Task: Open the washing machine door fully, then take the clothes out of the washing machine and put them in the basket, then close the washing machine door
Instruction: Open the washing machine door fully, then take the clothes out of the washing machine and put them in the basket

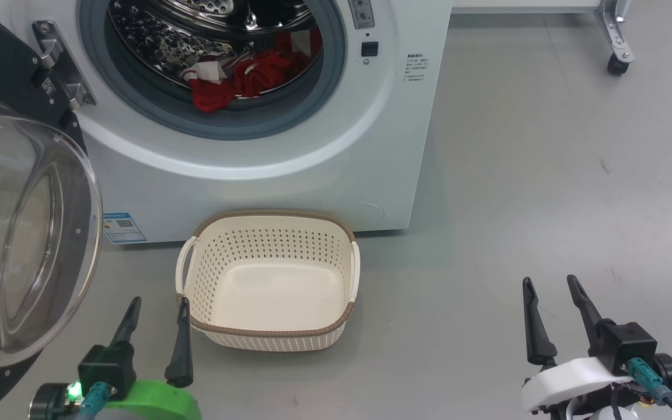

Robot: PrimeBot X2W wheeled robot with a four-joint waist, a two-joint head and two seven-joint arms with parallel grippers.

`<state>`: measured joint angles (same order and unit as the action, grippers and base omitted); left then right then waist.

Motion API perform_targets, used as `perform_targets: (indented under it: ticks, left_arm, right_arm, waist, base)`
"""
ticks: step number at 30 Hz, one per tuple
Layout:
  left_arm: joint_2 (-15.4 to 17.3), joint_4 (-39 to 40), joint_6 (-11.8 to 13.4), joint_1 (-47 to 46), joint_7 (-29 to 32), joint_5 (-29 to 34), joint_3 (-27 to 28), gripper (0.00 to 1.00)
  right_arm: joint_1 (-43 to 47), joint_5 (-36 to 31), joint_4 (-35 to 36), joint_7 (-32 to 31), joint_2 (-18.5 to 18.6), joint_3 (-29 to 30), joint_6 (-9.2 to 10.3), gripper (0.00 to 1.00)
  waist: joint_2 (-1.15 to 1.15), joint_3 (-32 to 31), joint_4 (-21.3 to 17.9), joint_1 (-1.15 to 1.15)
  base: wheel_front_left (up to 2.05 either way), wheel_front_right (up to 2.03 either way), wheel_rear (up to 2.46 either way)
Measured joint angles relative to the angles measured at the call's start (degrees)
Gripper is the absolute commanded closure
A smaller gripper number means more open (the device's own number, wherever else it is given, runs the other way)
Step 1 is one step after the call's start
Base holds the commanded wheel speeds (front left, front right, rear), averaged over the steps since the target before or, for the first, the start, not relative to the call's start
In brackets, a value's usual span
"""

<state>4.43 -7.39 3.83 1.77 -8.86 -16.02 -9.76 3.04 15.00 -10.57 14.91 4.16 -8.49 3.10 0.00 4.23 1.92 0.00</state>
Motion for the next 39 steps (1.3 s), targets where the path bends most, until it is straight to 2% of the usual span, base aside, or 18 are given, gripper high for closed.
perform_targets:
  ticks: [24,39]
  left_arm:
    - [0.0,1.6,0.4,0.7,0.8,0.4,-0.5,0.00]
    - [0.1,2.6,-0.1,0.7,1.2,0.3,-1.1,0.00]
  right_arm:
    - [0.7,0.0,0.2,0.0,-0.1,0.0,-0.01,0.00]
    - [0.7,0.0,0.4,0.0,-0.2,-0.1,-0.03,0.00]
  waist:
    - [0.00,0.0,0.3,0.00]
    - [0.00,0.7,0.0,0.00]
  base:
    - [0.03,-0.03,0.00]
    - [0.51,-0.51,0.00]
